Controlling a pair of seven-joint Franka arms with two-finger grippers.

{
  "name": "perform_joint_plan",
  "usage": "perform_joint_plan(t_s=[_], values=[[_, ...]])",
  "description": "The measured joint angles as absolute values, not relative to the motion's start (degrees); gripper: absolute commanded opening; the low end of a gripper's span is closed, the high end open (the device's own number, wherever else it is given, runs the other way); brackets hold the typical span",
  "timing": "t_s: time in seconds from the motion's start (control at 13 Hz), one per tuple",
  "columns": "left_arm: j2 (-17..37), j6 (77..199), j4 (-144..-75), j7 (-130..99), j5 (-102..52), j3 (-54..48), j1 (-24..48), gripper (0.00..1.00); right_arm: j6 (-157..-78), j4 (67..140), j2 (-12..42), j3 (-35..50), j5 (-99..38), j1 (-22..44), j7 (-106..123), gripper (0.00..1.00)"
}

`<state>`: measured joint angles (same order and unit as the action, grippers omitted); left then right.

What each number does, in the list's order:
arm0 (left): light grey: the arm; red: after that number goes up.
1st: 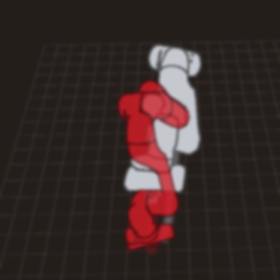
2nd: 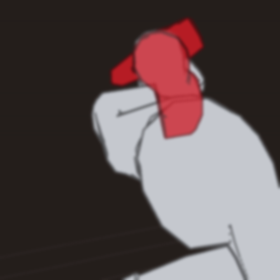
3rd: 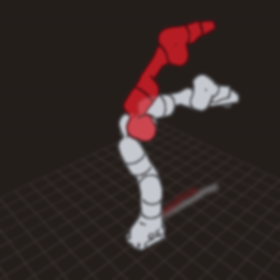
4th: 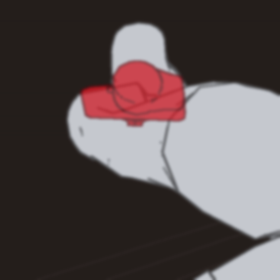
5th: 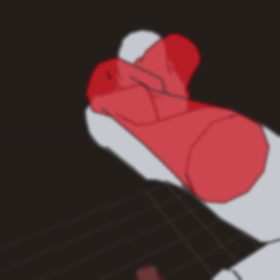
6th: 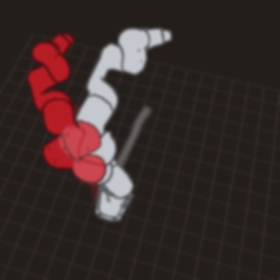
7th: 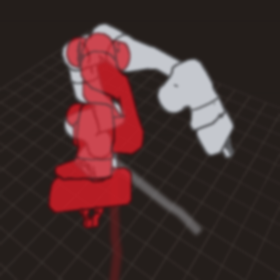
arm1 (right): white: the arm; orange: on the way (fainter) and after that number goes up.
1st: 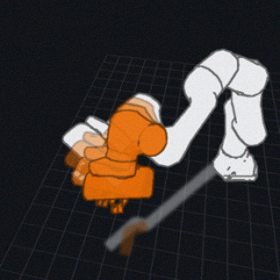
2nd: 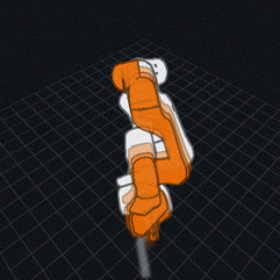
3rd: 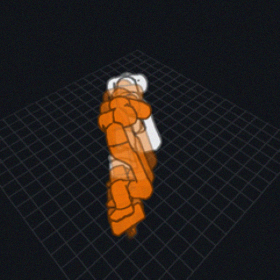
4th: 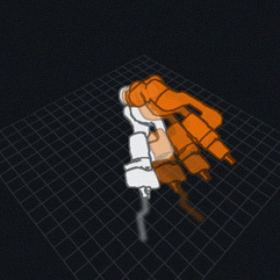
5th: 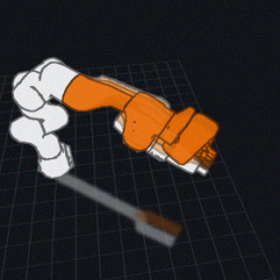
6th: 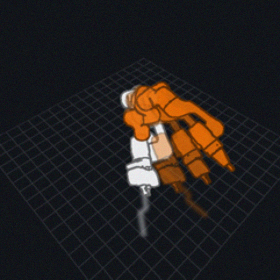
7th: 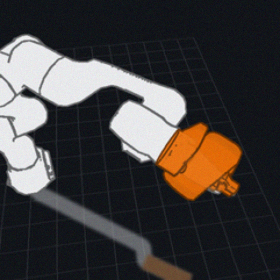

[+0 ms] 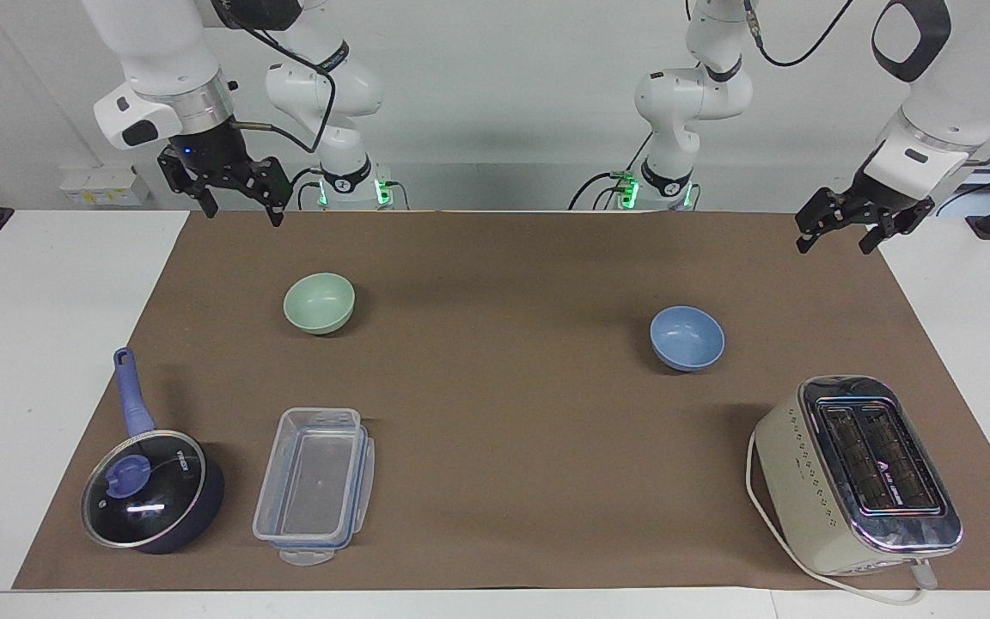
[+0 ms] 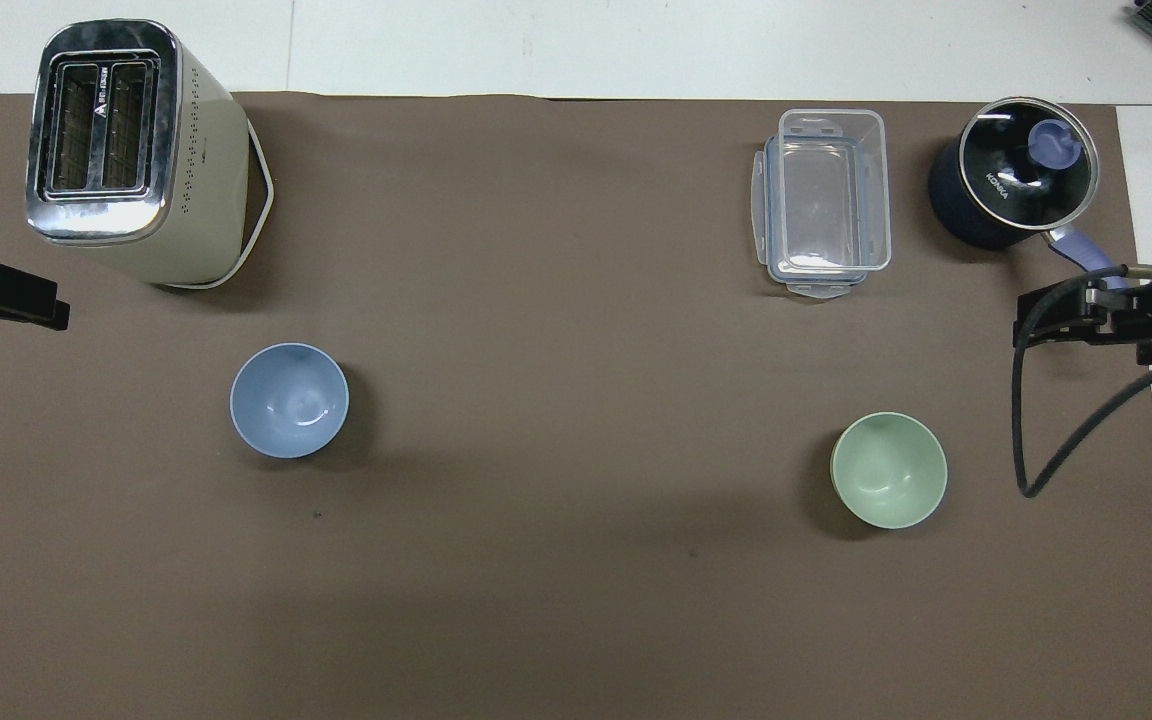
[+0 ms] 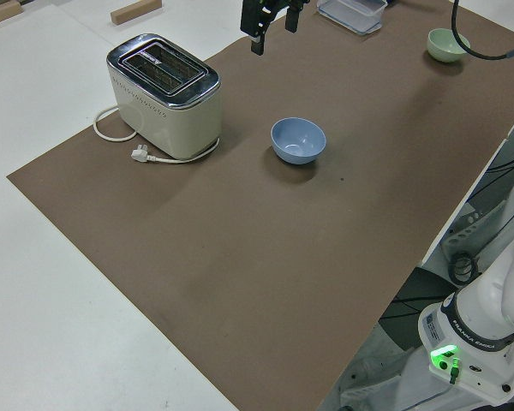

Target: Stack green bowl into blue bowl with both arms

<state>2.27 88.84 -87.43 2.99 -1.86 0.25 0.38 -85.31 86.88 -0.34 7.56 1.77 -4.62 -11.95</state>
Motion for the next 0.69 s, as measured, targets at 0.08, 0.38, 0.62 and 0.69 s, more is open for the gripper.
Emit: perform_joint_plan(t_s=[0.08, 0.38, 0.62, 0.69], values=[[2.2, 88.8, -87.5, 2.9, -1.9, 0.3, 0.4, 1.0, -85.3, 86.9, -0.3, 7.6, 1.8, -4.6, -12.0, 1.0], [2.0, 88.8, -88.3, 2.7, -1.9, 0.2, 0.4, 1.0, -85.3, 86.9, -0.3, 7.6, 1.8, -4.6, -12.0, 1.0], [1.9, 89.2, -89.5, 2.6, -1.8, 0.1, 0.4, 1.0, -85.3, 86.9, -0.3, 7.6, 1.8, -4.6, -12.0, 1.0], [1.8, 89.6, -90.3, 2.6, -1.8, 0.0, 0.4, 1.0, -85.3, 86.9, -0.3, 7.6, 1.8, -4.6, -12.0, 1.0]])
